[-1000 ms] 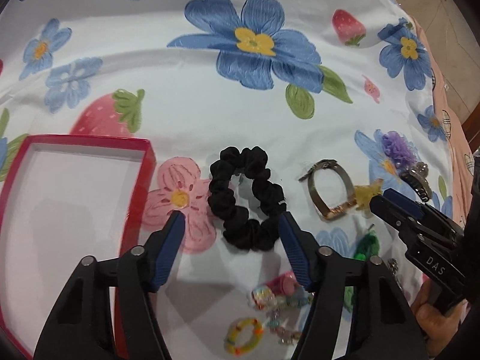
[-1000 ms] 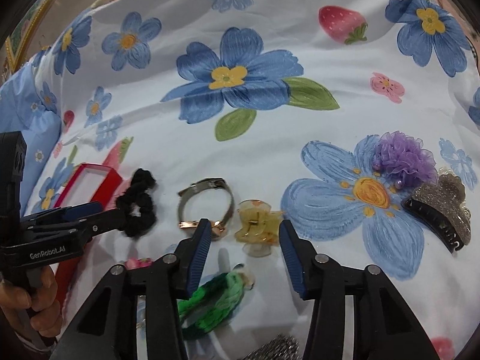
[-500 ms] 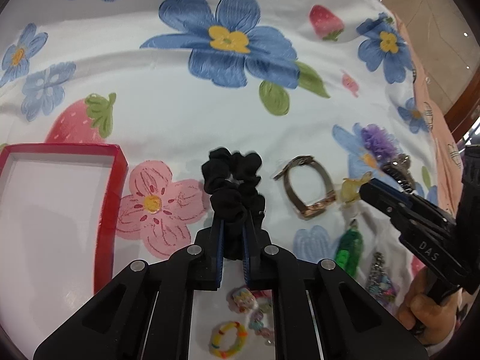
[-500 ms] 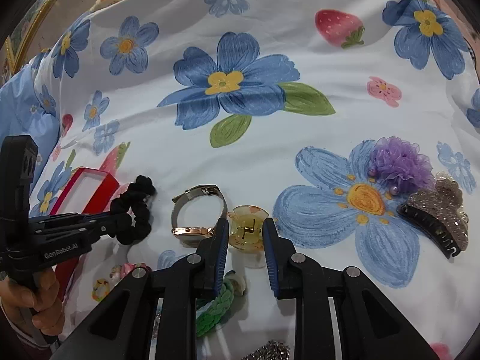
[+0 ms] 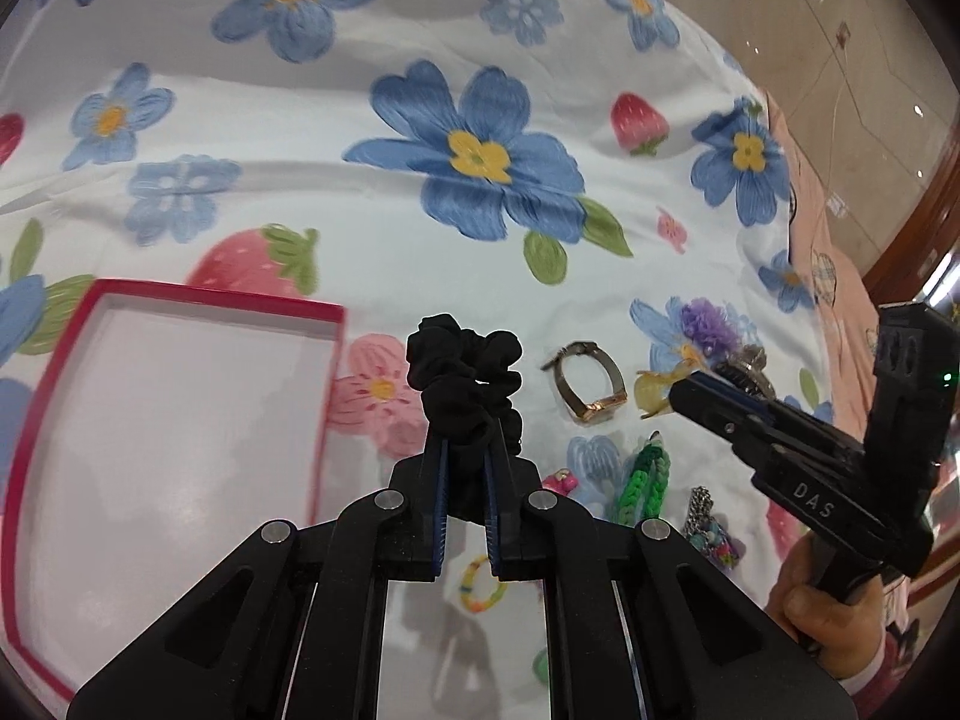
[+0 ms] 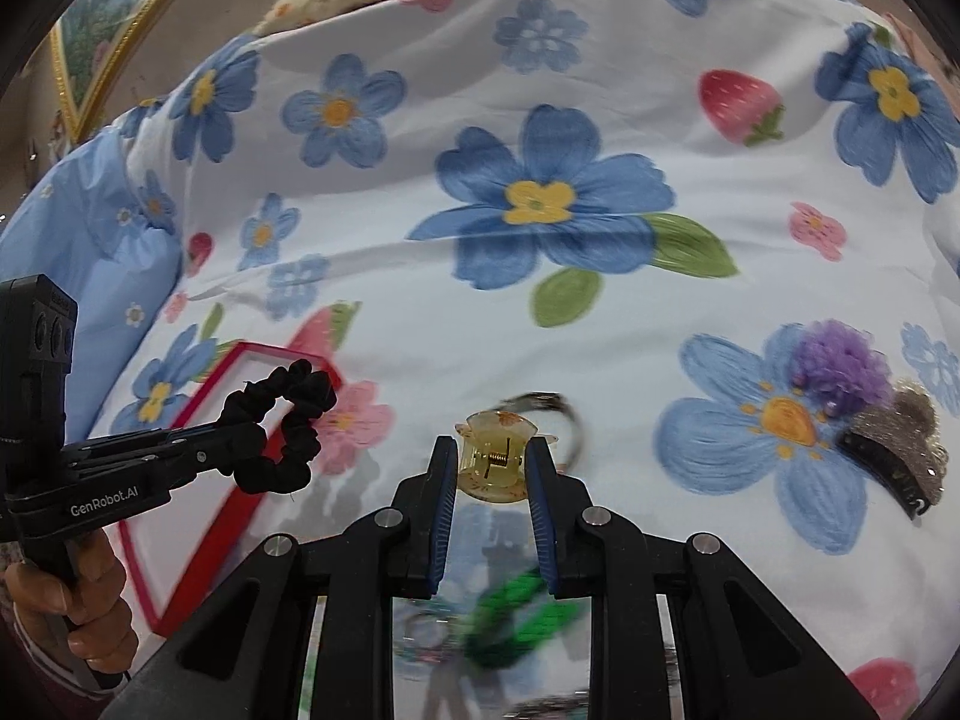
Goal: Organize jewelry
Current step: 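Carry the scrunchie and claw clip over the red tray with both tools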
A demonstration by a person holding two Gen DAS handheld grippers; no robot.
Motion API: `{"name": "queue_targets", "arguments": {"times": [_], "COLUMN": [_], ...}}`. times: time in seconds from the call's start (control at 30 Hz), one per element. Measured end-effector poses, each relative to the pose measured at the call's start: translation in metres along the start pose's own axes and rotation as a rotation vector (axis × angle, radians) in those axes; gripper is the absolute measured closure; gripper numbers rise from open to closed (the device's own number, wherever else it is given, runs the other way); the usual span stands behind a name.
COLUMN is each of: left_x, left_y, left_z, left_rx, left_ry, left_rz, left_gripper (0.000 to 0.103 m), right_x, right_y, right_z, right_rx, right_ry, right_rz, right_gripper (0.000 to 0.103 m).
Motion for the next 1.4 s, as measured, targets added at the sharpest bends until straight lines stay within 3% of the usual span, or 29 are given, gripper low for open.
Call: {"name": "queue_targets", "arguments": {"times": [0.43,0.83,1.1,1.4], "left_x": [-0.093,-0.159,-0.184,-0.197], "left_y": [-0.039,-0.021,0.012,0.031], "left_z": [-0.002,0.001,0.001,-0.011], "left_rx": [0.063,0.042,-0.01,-0.064], "left_ry": [-0.129,-0.207,-0.24,-0.257], "left_rz": [0.082,0.122,0.136,0.173], "left_gripper": [0.095,0.095,0.095,0.092], "right_x": [-0.1,-0.175,-0.19,-0.188], "right_y": [0.03,0.086,0.137,0.161], "right_z": [0.008,0.019,0.017,0.005], "right_rx": [-0.025,-0.069,-0.148,-0.216], "right_ry": [-0.096,-0.181,-0.229,-0.266], "right_rz": [0.148,0.234,0.205,0.189], "right_gripper": [0.08,0.08,0.08,0.08]}}
Point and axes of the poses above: each gripper's, at about its wrist camera, not at the fingertips, and y roughly the way its jaws point, x to its right, z to its top, the point moved 7 cm from there along y, roughly the way its jaws point, and after that the axes turned 4 degrees about z, right-handed, at the moved point
